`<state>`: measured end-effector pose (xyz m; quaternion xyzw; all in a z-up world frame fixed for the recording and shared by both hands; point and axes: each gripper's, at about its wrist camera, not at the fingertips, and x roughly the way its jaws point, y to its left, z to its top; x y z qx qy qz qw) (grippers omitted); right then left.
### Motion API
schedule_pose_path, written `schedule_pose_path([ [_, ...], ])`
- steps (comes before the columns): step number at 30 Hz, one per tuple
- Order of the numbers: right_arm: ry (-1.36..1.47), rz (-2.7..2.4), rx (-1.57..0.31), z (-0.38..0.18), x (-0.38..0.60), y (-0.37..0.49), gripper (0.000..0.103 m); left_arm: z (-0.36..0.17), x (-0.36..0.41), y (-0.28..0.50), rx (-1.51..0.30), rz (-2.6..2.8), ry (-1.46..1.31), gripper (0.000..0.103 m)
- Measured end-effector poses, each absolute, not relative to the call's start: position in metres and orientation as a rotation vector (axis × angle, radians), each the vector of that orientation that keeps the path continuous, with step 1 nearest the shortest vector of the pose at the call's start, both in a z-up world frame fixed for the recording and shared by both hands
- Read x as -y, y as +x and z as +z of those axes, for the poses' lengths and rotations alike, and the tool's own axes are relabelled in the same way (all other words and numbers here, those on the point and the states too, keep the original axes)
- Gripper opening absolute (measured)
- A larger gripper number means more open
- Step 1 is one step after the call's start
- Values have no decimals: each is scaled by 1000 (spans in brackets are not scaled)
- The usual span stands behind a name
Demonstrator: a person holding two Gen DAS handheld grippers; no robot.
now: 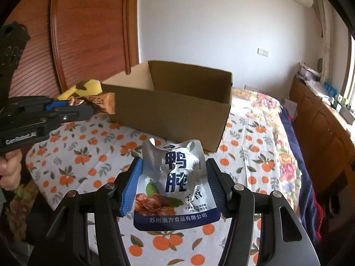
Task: Organize snacks
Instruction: 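Lift both held packets and carry them over the cardboard box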
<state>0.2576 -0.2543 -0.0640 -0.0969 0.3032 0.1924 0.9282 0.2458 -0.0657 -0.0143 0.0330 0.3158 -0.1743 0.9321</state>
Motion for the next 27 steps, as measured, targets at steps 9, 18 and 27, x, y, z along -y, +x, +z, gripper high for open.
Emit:
schedule_pose_path([
  [9, -187, 398, -583, -43, 253, 256, 59, 5, 69, 253, -600, -392, 69, 15],
  [18, -161, 377, -523, -22, 258, 259, 59, 14, 68, 265, -563, -422, 55, 15],
  [27, -174, 363, -492, -3, 255, 278, 59, 13, 60, 295, -556, -442, 35, 15],
])
